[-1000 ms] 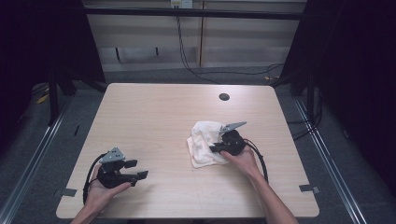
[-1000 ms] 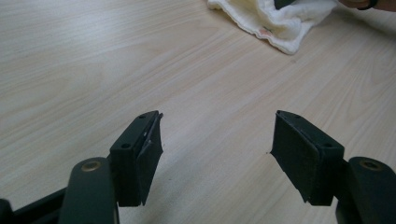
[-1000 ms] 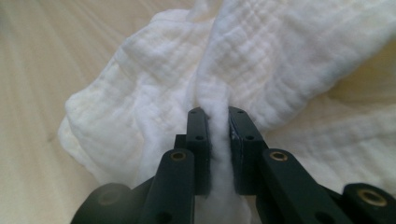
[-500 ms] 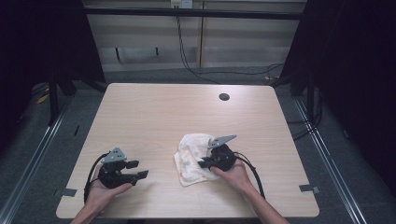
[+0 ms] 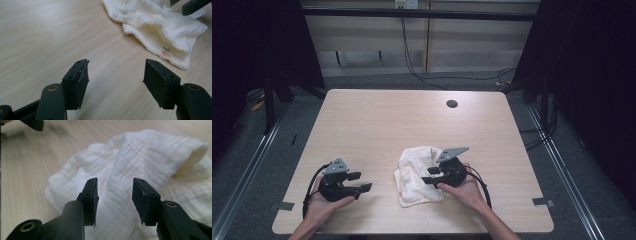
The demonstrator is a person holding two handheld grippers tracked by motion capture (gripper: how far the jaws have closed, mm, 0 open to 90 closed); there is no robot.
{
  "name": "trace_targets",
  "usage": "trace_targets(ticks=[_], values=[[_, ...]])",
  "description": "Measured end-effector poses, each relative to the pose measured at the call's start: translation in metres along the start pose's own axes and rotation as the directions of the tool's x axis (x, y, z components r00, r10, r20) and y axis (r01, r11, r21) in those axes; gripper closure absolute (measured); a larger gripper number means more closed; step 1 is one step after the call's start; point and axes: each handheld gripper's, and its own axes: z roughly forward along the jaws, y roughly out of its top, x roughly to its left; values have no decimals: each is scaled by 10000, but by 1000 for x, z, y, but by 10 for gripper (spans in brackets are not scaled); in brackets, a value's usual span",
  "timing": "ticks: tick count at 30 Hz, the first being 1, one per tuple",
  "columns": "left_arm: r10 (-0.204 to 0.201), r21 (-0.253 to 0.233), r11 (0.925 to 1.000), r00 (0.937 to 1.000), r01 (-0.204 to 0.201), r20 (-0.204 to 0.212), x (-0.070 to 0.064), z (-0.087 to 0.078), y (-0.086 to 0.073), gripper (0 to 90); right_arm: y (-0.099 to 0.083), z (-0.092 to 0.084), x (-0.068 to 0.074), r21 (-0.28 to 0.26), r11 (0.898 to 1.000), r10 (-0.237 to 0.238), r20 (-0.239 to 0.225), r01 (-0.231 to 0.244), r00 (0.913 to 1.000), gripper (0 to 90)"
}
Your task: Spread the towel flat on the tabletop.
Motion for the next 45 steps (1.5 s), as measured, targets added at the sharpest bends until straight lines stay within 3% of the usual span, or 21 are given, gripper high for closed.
trace_targets(ticks=[4, 6, 9, 15, 18, 19, 23, 27, 30, 32, 33, 35, 38, 44, 45], values=[[-70, -52, 10000, 10000, 70, -30, 0, -1, 0, 358, 4, -18, 13, -408, 9990, -209, -113, 204, 9997, 612], [-74, 0, 10000, 10000, 74, 12, 0, 0, 0, 352, 4, -18, 22, -347, 9984, -460, -329, 448, 9984, 651], [-3, 44, 10000, 10000, 3, 39, 0, 1, 0, 346, 2, -1, 36, 25, 9970, -764, -793, 769, 9939, 708], [-7, 35, 10000, 10000, 7, 31, 1, 0, 0, 345, 5, 20, 46, 185, 9939, -1055, -1318, 1088, 9856, 793], [22, 3, 10000, 10000, -22, 33, 1, -1, 0, 342, 6, 31, 52, 381, 9915, -1173, -1518, 1244, 9814, 771], [18, -6, 10000, 10000, -18, 66, 1, -1, 0, 338, 6, 37, 55, 568, 9885, -1307, -1497, 1405, 9801, 717], [7, 91, 10000, 9999, -9, 146, 1, 0, 0, 327, 5, 41, 55, 583, 9875, -1351, -1627, 1462, 9774, 699], [88, 171, 9998, 9998, -91, 190, -1, 1, 0, 326, 1, 48, 58, 895, 9804, -1606, -1519, 1754, 9752, 649], [70, 127, 9999, 9998, -72, 193, -1, 1, 0, 325, -3, 51, 59, 795, 9820, -1586, -1467, 1715, 9764, 648], [67, 85, 9999, 9998, -69, 199, -1, 0, 0, 325, -3, 51, 59, 767, 9846, -1452, -1418, 1571, 9792, 686], [59, 83, 9999, 9998, -61, 209, -1, 0, 0, 325, -4, 50, 60, 694, 9846, -1524, -1108, 1606, 9821, 762], [65, 76, 9999, 9998, -66, 213, 0, 0, 0, 325, -4, 50, 59, 680, 9859, -1454, -1055, 1530, 9837, 831], [85, 47, 10000, 9998, -86, 189, -1, -1, 0, 325, -3, 47, 56, 541, 9898, -1245, -1153, 1314, 9855, 847], [85, 193, 9998, 9987, -95, 510, -5, 7, 4, 330, 9, 23, 45, -287, 9970, -752, -1241, 722, 9894, 864], [353, 264, 9990, 9964, -374, 774, -13, 10, 7, 362, 11, 12, 38, -600, 9974, -476, -1134, 409, 9924, 866]])
